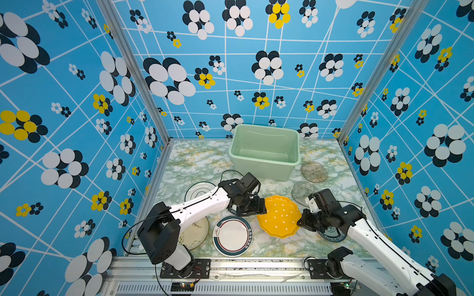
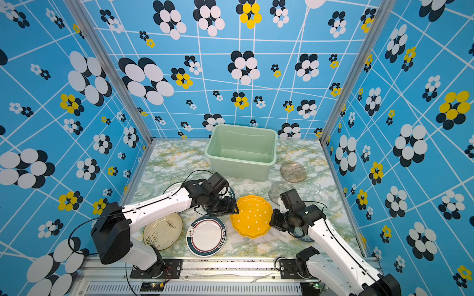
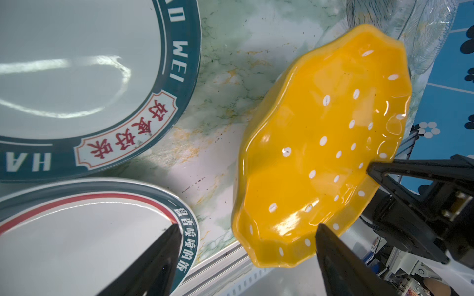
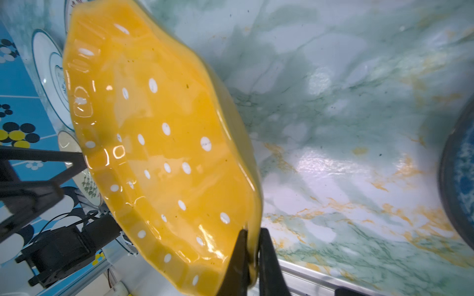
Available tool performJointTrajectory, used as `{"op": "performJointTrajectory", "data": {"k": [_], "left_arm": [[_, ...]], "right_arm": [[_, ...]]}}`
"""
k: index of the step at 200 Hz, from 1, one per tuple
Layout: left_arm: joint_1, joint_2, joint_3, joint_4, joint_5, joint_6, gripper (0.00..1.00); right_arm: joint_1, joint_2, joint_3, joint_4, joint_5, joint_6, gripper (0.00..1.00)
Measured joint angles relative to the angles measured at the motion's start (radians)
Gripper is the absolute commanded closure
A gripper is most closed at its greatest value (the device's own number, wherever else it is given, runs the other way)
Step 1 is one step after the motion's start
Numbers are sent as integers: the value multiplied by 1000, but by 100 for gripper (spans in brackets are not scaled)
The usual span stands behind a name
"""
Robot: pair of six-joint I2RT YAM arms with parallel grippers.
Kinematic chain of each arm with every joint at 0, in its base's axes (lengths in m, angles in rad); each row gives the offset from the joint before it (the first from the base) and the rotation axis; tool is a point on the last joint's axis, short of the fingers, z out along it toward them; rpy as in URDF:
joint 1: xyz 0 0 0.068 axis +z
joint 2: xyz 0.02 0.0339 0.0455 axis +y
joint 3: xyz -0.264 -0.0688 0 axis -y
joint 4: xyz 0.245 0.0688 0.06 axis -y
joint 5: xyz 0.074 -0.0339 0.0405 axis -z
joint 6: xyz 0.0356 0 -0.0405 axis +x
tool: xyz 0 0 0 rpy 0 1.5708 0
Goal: Place the plates into the plastic bin on the countertop
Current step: Place the plate in the plastic bin.
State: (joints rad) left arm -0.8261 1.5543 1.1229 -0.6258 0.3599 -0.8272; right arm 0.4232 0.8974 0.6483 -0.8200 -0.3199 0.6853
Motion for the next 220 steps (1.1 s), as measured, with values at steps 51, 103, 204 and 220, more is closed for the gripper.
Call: {"op": "performJointTrajectory", "data": {"k": [51, 103, 204, 220], "left_arm": [[16, 29, 3, 52, 53, -10, 37], [16, 34, 5, 106, 92, -34, 55], [50, 16, -1, 160, 141, -72, 95], [50, 10, -8, 161, 142, -78, 100]], "right_arm": [[0, -2, 76, -13, -29, 8, 100], [0, -2, 76, -14, -46, 25, 100], [-20, 3, 76, -59, -24, 90, 100], [-20, 3, 76, -60, -26, 90, 100]]}}
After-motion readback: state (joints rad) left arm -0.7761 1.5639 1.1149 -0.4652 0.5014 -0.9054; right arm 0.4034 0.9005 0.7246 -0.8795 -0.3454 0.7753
